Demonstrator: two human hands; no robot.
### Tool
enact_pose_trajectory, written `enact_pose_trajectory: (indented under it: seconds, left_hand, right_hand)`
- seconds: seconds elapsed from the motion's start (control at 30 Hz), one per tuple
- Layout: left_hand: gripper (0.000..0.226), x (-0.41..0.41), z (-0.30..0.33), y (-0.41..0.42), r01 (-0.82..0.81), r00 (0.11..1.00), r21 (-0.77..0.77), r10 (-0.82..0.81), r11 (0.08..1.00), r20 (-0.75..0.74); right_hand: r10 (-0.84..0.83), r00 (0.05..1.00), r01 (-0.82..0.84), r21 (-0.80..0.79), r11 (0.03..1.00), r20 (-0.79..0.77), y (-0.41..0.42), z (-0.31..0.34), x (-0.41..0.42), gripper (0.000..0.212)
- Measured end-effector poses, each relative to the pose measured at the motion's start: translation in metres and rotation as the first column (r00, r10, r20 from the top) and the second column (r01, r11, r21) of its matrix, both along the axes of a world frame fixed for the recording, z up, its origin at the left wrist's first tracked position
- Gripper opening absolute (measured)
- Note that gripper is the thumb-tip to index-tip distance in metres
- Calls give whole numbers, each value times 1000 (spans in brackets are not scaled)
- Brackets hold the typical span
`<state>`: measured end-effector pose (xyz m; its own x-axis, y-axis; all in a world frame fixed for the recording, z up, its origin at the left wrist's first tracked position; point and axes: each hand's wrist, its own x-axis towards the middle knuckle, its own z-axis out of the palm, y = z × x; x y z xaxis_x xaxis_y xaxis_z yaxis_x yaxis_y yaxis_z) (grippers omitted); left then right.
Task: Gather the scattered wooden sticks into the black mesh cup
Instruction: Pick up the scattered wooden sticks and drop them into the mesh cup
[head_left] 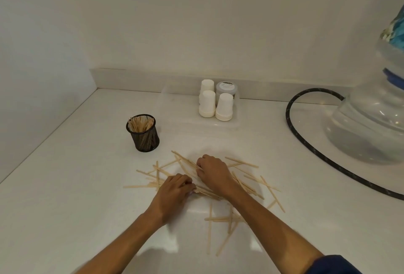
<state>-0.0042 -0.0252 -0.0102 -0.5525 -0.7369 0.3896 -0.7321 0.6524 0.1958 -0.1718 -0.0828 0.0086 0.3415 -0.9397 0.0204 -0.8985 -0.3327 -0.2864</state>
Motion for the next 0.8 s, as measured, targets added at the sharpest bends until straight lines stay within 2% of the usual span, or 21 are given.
enact_pose_trajectory:
  seconds: [0.17,0.2,0.27,0.37,0.43,0.6,0.8]
  left_hand:
    - [21,0,-1,0,8,999,6,-8,1000,-31]
    - [18,1,-1,-1,17,999,2,-17,1000,-51]
    - [5,3,1,-1,26,995,7,-25,1000,-94]
    - [14,6,8,-2,-46,974,82,63,996,-216]
    - [14,6,15,-2,-71,923,184,135,980,-361]
    - [24,1,31,-12,-45,724,449,339,892,-601]
    - [27,-5,48,-33,89,485,593,486,800,-728]
  right_hand:
    - [1,1000,-1,5,1000,10,0,1,0,22]
    - [-15,998,14,21,1000,62,0,1,-2,21]
    - [-86,961,62,98,993,261,-3,4,-7,19]
    - [-198,792,91,209,974,578,-8,11,-17,12]
    - [-228,684,78,241,967,692,-11,15,-22,8]
    - [-352,453,89,351,932,819,-16,22,-28,16]
    - [-482,185,113,469,876,856,-22,27,-22,28]
